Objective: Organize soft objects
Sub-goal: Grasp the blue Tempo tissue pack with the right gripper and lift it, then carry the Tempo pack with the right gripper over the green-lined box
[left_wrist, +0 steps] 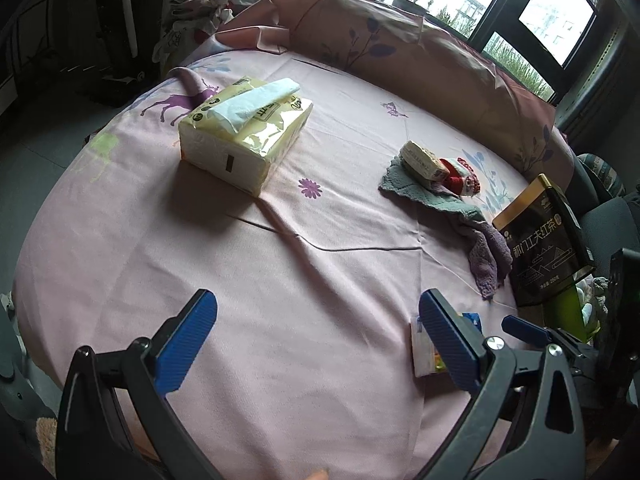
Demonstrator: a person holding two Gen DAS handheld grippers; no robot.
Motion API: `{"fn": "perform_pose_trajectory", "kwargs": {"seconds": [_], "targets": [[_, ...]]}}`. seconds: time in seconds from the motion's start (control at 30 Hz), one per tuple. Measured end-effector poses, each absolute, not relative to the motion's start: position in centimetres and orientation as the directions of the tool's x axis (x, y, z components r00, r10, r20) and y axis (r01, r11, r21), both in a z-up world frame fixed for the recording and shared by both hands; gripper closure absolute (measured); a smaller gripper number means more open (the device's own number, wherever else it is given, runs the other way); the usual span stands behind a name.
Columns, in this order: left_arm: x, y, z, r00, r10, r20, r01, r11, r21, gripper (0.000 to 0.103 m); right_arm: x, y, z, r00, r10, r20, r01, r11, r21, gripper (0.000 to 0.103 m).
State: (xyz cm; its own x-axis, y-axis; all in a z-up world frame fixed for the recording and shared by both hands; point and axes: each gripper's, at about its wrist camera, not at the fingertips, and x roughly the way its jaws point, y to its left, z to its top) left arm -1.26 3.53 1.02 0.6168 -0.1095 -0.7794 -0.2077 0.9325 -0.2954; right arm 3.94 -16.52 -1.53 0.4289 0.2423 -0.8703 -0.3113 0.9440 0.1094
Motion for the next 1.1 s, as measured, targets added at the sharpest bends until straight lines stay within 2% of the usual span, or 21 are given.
{"fn": "perform_pose_trajectory", "kwargs": {"seconds": [0.13,0.23,0.27,0.33,0.37,0.47,0.53,0.6,0.7,0.87,1.1], "targets": [[-0.6,2.2,0.0,0.583,-0.177,-0.793,-0.167,0.929,-0.33,0.003,4.5,-19.3,-0.2,0.448,0.3,-0.842,-0.228,0.949,0.217,0.01],[-0.2,1.0,-0.8,0.556,-0.225,-0.8,-0.134,0.926,-0.353,0.009,4.9,-21.0,0.1,0.451,0.355,-0.819,-0.171,0.935,0.311,0.01],[-0.2,0.5,-1.0,0.546,-0.232,-0.805,-0.124,0.928,-0.352,0.012,5.0,-21.4,0.1,0.452,0.371,-0.811,-0.159,0.928,0.336,0.01],[-0.1,-0.6,-1.5,0.52,-0.263,-0.813,-0.089,0.93,-0.358,0.025,5.0,-21.7,0.0,0.447,0.402,-0.799,-0.149,0.914,0.377,0.011],[0.0,-1.2,-1.8,0.501,-0.288,-0.816,-0.068,0.927,-0.368,0.031,5.0,-21.8,-0.1,0.441,0.424,-0.791,-0.15,0.904,0.401,0.015],[0.2,-2.7,-3.0,0.43,-0.405,-0.807,-0.019,0.889,-0.457,0.039,5.3,-21.6,-1.1,0.397,0.468,-0.79,-0.137,0.881,0.453,0.025],[0.3,-3.5,-3.4,0.399,-0.444,-0.802,-0.013,0.872,-0.489,0.04,5.4,-21.3,-1.9,0.369,0.477,-0.798,-0.124,0.876,0.467,0.035],[0.1,-4.0,-3.1,0.415,-0.43,-0.802,0.006,0.883,-0.47,0.044,5.6,-21.1,-2.6,0.349,0.479,-0.805,-0.121,0.875,0.468,0.043],[0.3,-4.3,-3.3,0.397,-0.461,-0.793,0.015,0.868,-0.497,0.054,5.8,-20.6,-3.6,0.32,0.478,-0.818,-0.115,0.877,0.467,0.044],[0.6,-4.7,-3.5,0.404,-0.468,-0.786,0.028,0.865,-0.501,0.061,6.1,-19.9,-5.2,0.285,0.463,-0.839,-0.101,0.885,0.454,0.047],[0.5,-5.0,-2.7,0.423,-0.473,-0.773,0.041,0.862,-0.505,0.064,5.7,-20.4,-4.4,0.329,0.45,-0.831,-0.108,0.891,0.44,0.05]]}}
